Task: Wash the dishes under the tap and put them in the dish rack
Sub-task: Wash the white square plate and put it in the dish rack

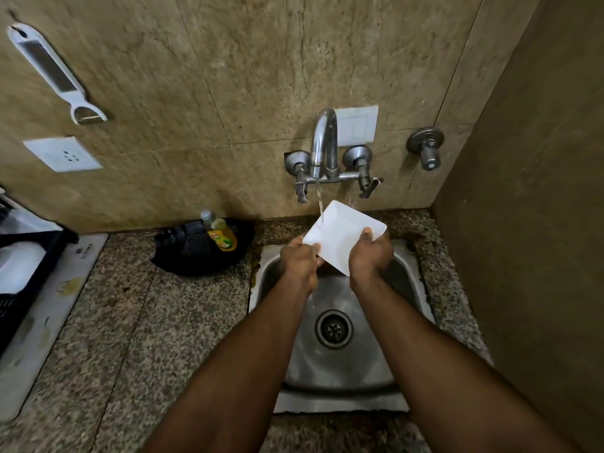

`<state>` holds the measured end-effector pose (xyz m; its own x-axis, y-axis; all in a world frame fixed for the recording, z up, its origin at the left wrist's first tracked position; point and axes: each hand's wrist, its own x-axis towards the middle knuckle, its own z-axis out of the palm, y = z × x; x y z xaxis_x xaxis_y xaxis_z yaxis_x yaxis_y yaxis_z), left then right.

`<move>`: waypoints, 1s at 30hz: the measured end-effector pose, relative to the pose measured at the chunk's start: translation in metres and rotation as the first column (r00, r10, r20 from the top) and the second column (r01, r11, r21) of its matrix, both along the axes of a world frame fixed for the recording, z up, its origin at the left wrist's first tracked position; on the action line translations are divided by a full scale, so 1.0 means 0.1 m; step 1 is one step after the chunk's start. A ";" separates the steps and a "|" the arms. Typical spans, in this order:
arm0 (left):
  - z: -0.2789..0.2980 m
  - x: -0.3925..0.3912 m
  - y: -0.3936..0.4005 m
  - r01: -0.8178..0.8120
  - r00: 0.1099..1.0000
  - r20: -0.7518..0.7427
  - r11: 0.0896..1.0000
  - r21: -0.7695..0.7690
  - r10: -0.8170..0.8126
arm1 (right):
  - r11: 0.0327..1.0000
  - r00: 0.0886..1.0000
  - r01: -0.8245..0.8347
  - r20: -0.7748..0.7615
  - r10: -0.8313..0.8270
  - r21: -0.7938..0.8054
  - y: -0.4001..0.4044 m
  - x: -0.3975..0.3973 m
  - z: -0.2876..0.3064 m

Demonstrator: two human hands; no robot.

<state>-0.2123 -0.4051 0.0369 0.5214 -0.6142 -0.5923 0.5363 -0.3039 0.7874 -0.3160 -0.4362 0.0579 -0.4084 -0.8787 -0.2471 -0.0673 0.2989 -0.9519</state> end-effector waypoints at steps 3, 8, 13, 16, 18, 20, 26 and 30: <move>0.06 0.01 -0.14 -0.073 0.989 0.133 0.994 0.083 0.061 | 0.999 1.000 0.003 -0.010 -0.003 -0.045 0.06 0.05 0.03; 0.06 0.02 -0.28 -0.088 0.983 0.171 0.985 0.146 0.063 | 0.996 0.998 0.054 -0.008 -0.055 -0.066 0.07 0.03 0.10; 0.13 0.00 -0.06 0.071 0.993 -0.089 0.997 -0.025 -0.073 | 0.996 0.996 -0.074 0.051 0.072 0.041 -0.10 -0.14 0.08; 0.14 0.21 0.09 0.167 0.984 -0.062 0.986 0.007 -0.166 | 0.884 0.880 -0.443 0.261 0.397 0.150 -0.12 -0.26 0.06; 0.17 0.33 0.17 0.171 0.985 0.001 0.984 0.048 -0.171 | 0.751 0.741 -0.645 0.357 0.569 0.143 -0.10 -0.30 0.09; 0.19 0.40 0.21 0.126 0.988 0.083 0.991 0.050 -0.129 | 0.702 0.674 -0.703 0.421 0.607 0.112 -0.10 -0.26 0.02; 0.24 0.31 0.18 -0.111 0.978 0.169 0.992 -0.064 0.120 | 0.955 0.958 -0.287 0.046 0.284 0.074 0.18 0.22 -0.01; 0.18 0.31 0.24 -0.056 0.969 0.234 0.995 -0.080 0.074 | 0.967 0.954 -0.210 -0.187 0.235 0.143 0.13 0.32 -0.02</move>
<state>-0.1817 -0.3808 0.0551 0.6816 -0.6109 -0.4027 0.3490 -0.2123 0.9128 -0.2840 -0.4229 0.0559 -0.2583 -0.9218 -0.2890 -0.3314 0.3656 -0.8698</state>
